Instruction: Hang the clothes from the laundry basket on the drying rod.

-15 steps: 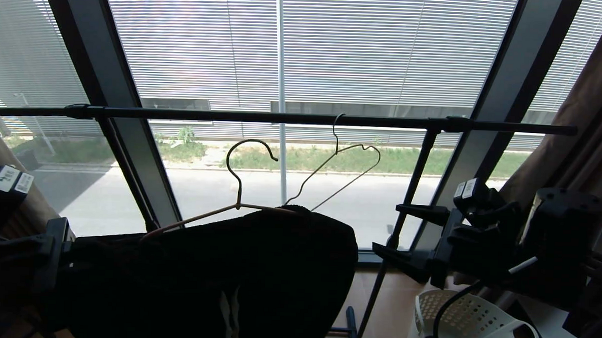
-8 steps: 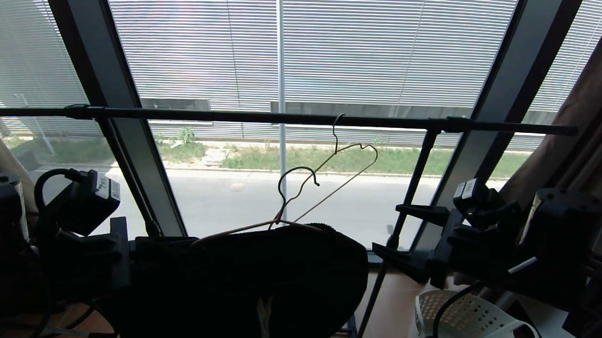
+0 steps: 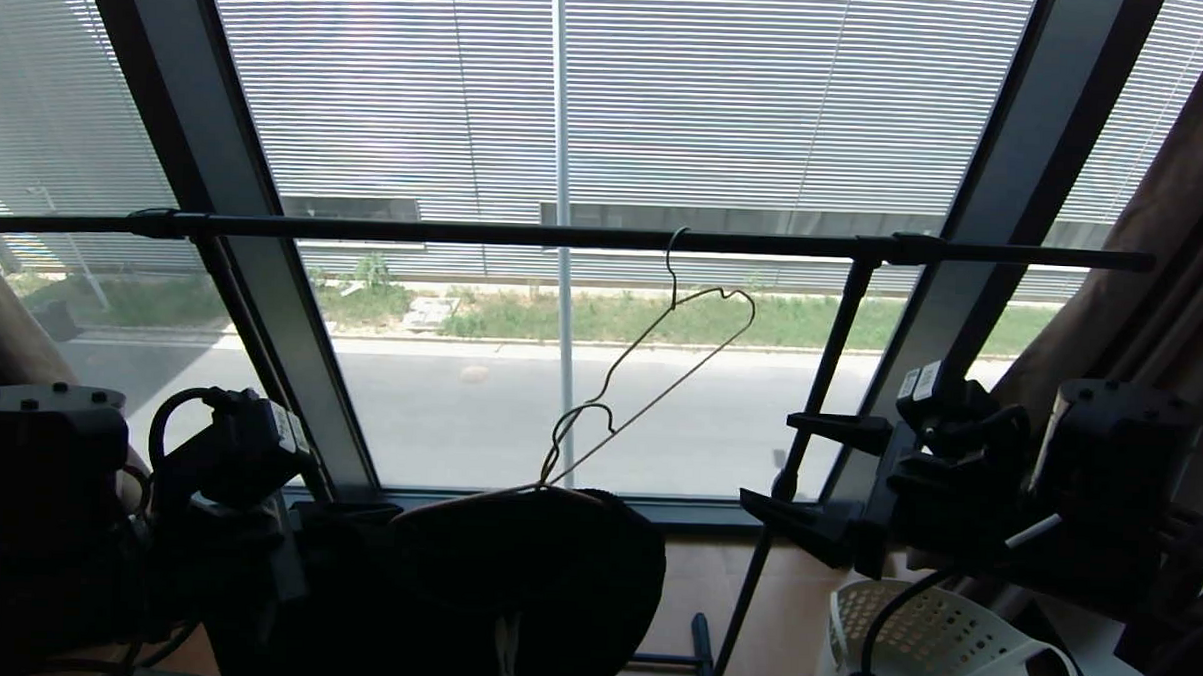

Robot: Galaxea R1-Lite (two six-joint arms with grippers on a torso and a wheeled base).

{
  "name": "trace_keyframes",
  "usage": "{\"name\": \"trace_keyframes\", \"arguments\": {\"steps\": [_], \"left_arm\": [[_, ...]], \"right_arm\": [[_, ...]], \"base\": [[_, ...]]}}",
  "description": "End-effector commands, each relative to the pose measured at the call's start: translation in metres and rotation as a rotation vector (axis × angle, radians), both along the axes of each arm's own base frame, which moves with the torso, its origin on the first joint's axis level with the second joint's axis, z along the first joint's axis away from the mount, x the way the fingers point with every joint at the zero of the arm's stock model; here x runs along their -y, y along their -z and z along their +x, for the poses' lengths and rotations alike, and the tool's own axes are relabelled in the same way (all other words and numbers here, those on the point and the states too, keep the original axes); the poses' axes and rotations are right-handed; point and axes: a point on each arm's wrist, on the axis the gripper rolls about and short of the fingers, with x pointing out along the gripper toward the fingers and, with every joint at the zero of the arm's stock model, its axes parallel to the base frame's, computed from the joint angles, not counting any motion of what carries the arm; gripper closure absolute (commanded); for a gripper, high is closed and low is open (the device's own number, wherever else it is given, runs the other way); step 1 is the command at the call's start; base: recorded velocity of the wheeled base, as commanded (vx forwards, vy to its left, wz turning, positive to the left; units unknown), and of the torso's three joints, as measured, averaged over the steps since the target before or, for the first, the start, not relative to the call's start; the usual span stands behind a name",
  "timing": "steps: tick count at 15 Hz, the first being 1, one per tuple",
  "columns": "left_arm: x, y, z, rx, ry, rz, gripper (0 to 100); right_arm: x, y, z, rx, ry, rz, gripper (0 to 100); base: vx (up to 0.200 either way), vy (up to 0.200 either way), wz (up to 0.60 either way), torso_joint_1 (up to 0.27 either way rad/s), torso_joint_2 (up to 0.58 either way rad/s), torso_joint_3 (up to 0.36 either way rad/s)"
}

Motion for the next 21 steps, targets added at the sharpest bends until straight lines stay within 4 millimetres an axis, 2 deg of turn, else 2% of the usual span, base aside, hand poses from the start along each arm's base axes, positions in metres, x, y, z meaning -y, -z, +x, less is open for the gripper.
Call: {"name": "trace_keyframes", "arguments": {"steps": [1,9,13,16,21], "left_arm": [[0.001,0.007,0.003,-0.023,-0.005,0.016,100],[-0.003,0.024,0.001,-0.061,-0.003,0.07,100],[-0.018,0.028,0.001,-0.077,-0.072,0.072,100],[-0.025,0.027,0.002,-0.075,-0.112,0.068,100],[-0.037,0.017,0.019,-0.05,-0.193,0.042,100]], "right_arm": [[0.0,0.001,0.001,-0.004,-0.001,-0.002,0],[-0.001,0.002,0.001,-0.005,0.0,-0.004,0],[-0.001,0.002,0.001,-0.004,-0.001,-0.003,0],[-0.001,0.002,0.001,-0.007,-0.001,-0.003,0],[-0.001,0.002,0.001,-0.007,-0.001,-0.004,0]], "base": [[0.0,0.0,0.0,0.0,0.0,0.0],[0.0,0.0,0.0,0.0,0.0,0.0],[0.0,0.0,0.0,0.0,0.0,0.0],[0.0,0.0,0.0,0.0,0.0,0.0],[0.0,0.0,0.0,0.0,0.0,0.0]]}}
